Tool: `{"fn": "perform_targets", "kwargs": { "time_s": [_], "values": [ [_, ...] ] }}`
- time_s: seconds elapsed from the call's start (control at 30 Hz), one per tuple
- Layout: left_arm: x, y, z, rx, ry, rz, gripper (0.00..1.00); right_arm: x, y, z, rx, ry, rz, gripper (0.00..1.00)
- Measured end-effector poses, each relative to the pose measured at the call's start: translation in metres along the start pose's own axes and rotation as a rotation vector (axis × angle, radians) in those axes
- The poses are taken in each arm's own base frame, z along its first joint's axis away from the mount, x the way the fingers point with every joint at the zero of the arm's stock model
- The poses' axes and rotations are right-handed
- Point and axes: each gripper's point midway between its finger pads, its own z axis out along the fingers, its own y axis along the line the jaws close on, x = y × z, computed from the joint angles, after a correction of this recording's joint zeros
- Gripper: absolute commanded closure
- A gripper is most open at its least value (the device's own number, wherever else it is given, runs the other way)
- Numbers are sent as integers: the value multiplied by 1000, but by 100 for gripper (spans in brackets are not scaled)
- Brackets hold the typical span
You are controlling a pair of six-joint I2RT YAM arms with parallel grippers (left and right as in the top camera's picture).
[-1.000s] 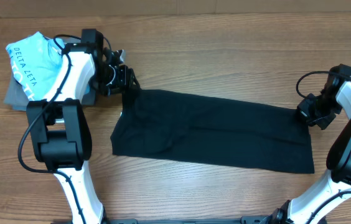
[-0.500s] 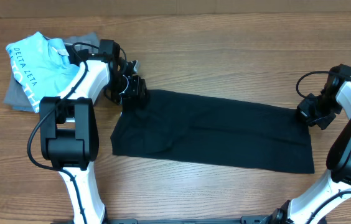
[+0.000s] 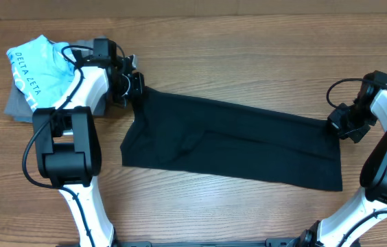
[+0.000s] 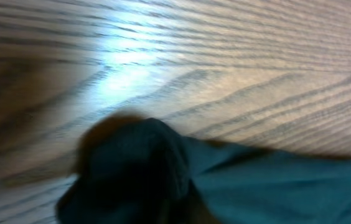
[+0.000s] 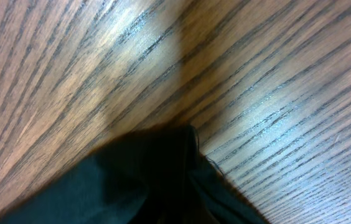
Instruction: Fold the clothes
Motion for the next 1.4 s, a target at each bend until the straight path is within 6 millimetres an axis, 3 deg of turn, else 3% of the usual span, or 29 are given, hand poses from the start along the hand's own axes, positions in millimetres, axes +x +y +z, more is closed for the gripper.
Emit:
{"fn": "perform_targets", "kwargs": {
  "time_s": [0.2,0.3,0.37,0.43,0.5,0.57,0.8,0.9,0.93,1.0,1.13,1.3,1.4],
  "values": [
    [-6,17,-4,-56,-24,-30,65,0,0,0,0,-1,0,94],
    [-6,22,-6,-69,-27,-43,52,0,0,0,0,-1,0,94],
    [-7,24,-8,-50,-29,-50,49,0,0,0,-1,-2,0,92],
    [-6,26,-10,-37,-20,-62,53,-1,0,0,0,-2,0,81],
    [0,28,-12,-38,3,-69,64,-2,-1,0,9,-7,-2,66],
    [5,30,-13,-41,25,-73,71,-3,-5,0,24,-14,5,62],
    [26,24,-20,-11,120,-25,64,3,-14,-5,41,26,25,56],
    [16,21,-34,-17,112,-10,58,-2,-16,-16,33,14,40,53],
    [10,19,-42,-17,100,0,58,-5,-16,-30,11,-15,48,52],
    [-6,5,-66,-15,56,27,67,-11,-13,-55,-35,-75,54,52],
    [2,-34,-91,-4,56,126,88,-12,-3,-101,-127,-163,50,58],
    [36,-86,-59,-6,153,303,91,-1,0,-108,-156,-129,49,65],
    [64,-97,-25,-49,228,390,91,3,1,-107,-161,-110,49,64]
  ]
}}
